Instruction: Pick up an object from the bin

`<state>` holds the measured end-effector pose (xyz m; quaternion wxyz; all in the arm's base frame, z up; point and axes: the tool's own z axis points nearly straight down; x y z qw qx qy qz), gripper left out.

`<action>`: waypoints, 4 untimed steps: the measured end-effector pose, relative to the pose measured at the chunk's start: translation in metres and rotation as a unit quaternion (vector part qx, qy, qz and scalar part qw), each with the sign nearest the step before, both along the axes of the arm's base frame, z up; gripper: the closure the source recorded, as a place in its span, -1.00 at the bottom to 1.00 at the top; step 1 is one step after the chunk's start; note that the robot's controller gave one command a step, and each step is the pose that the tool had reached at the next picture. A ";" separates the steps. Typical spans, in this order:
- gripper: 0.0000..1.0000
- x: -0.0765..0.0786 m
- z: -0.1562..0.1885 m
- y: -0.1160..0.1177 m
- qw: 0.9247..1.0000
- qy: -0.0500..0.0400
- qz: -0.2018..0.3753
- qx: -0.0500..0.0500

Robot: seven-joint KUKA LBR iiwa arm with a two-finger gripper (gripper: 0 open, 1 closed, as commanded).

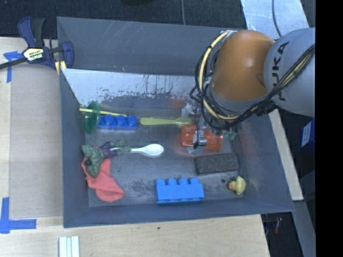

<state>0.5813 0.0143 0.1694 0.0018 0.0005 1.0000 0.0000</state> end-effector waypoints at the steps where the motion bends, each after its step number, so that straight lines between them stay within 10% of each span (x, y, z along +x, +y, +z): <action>1: -1.00 0.000 0.000 0.000 1.000 0.000 0.000 0.000; 2: 1.00 0.027 -0.081 -0.023 0.997 -0.001 -0.078 0.000; 4: 1.00 0.024 -0.055 -0.034 0.996 -0.002 -0.088 0.001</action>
Offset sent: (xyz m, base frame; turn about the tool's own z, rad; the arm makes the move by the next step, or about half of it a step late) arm 0.0262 -0.0228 -0.0817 0.1565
